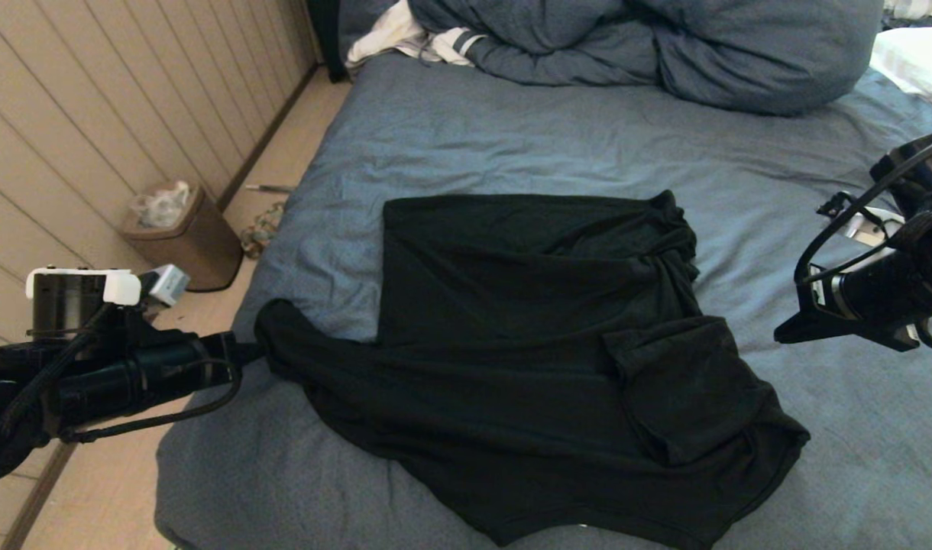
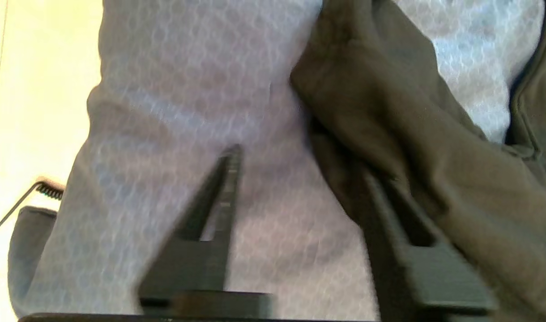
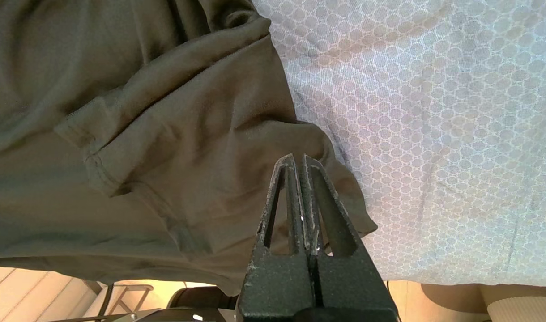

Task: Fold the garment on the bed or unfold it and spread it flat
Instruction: Fold the black T-shirt

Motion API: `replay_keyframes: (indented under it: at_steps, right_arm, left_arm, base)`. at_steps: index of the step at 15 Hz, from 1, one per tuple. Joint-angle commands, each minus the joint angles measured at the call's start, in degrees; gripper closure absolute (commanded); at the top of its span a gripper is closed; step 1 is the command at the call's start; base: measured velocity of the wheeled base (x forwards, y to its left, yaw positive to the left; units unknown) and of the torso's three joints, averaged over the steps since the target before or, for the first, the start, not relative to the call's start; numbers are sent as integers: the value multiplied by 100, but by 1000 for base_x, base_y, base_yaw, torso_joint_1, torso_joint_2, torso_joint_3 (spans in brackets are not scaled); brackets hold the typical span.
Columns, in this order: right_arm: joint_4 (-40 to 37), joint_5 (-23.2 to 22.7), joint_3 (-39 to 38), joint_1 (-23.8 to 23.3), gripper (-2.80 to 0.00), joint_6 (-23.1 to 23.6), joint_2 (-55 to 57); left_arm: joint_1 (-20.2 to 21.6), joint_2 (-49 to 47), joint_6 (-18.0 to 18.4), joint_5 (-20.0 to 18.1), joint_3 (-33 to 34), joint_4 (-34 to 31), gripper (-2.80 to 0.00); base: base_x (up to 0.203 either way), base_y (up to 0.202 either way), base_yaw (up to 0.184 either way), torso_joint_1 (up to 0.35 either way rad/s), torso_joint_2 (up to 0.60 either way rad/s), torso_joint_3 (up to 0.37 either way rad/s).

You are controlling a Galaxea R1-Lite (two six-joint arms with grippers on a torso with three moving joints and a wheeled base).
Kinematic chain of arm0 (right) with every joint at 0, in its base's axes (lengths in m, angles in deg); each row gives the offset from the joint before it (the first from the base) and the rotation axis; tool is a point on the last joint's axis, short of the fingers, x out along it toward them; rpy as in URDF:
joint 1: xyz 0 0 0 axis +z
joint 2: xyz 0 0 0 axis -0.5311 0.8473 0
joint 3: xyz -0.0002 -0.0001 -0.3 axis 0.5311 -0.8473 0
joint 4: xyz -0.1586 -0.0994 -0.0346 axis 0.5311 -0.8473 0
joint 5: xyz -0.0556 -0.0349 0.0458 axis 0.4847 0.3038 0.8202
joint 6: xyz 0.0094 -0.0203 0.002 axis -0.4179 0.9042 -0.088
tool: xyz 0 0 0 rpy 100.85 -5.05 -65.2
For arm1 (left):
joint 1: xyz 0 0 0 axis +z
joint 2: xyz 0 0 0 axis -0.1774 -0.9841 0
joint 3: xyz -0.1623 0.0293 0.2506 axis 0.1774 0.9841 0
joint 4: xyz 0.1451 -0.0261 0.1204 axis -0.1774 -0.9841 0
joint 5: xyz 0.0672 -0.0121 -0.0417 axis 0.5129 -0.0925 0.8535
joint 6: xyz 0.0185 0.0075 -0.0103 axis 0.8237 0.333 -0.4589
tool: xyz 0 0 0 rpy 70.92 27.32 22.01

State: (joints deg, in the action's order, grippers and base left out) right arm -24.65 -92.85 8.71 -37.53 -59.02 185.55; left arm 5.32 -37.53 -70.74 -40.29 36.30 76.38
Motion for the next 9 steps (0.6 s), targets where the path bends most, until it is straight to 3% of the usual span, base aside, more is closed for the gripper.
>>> replay_keyframes:
  at_steps: [1,9]
  right_arm:
    - [-19,-7,10,0,0,-7,4]
    - [42,-7,-12,-18,0,-7,81]
  left_arm:
    - [-77,-167,-64,-5,-98,17,-280]
    - [-591,-497,-399,93,-636,16,-280]
  base:
    - [0,0,0,0,0,0]
    - [0,0,0,0,0,0]
